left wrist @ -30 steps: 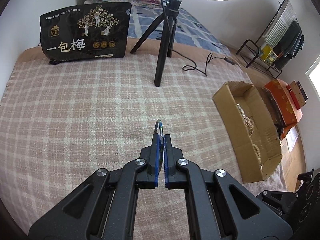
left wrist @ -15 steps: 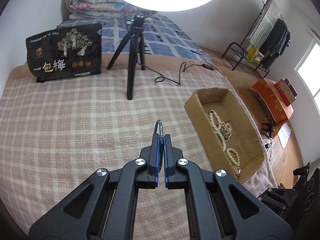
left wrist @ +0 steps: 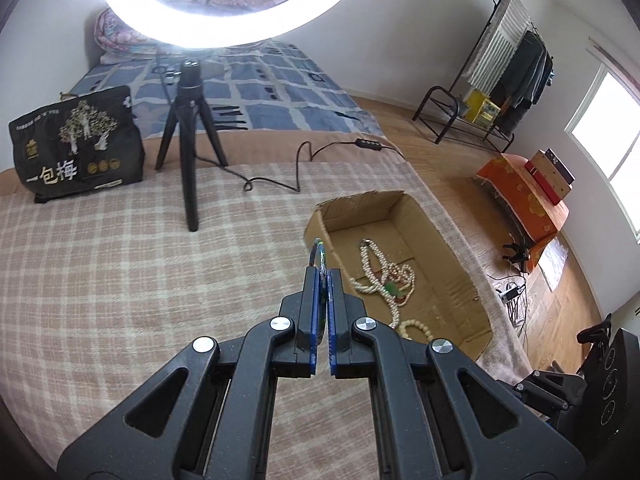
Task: Organize jewelry
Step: 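Carry the bangle in the left tool while the right tool carries the pearl to the box, then open the left gripper over the box while the right gripper releases the pearl inside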
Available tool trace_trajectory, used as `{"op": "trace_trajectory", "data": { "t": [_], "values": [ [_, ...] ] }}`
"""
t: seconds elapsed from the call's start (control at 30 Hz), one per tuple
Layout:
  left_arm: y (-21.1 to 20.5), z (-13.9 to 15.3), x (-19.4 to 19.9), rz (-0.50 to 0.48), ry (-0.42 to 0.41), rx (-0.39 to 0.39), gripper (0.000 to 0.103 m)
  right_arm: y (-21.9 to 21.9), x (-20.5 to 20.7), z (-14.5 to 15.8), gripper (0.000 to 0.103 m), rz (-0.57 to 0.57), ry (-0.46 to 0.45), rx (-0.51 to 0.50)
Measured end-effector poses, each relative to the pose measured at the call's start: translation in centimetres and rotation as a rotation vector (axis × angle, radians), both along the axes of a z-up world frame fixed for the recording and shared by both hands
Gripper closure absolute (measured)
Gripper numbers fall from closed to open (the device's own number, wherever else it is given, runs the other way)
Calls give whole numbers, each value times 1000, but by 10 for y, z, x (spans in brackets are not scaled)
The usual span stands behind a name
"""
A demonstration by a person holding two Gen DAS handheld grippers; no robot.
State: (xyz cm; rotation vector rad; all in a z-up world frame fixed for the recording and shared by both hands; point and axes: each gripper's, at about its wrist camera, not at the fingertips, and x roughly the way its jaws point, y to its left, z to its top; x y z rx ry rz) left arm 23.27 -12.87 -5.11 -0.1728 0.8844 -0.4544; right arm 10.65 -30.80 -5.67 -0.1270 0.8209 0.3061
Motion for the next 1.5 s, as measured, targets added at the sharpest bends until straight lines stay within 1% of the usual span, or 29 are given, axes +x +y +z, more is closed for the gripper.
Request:
{"op": "trace_trajectory", "data": {
  "t": [0.43,0.6,0.77,0.97,1.17,1.4,1.43,1.47,1.5],
  "values": [
    [-72,2,28,-74,-10,1,102,-44,5,-5,96,-96,9,-12],
    [-106,1,40,-107,-7,11,102,-53,12,-4,96,-121,9,0],
    [-135,-6,51,-123,-1,25,102,-53,22,-5,96,-129,6,-8],
    [-157,-17,63,-131,11,39,102,-59,30,-13,96,-147,29,-3],
    [-171,-25,70,-138,19,47,102,-62,35,-20,96,-165,47,1],
    [-180,-25,70,-151,8,56,102,-60,40,-23,96,-166,51,-5],
    [-181,-25,70,-152,4,56,102,-59,40,-23,94,-167,50,-10],
    [-181,-24,69,-151,-2,57,102,-59,40,-23,86,-164,52,-10],
    [-181,-23,69,-151,-7,58,102,-59,40,-23,82,-162,52,-8]
  ]
}}
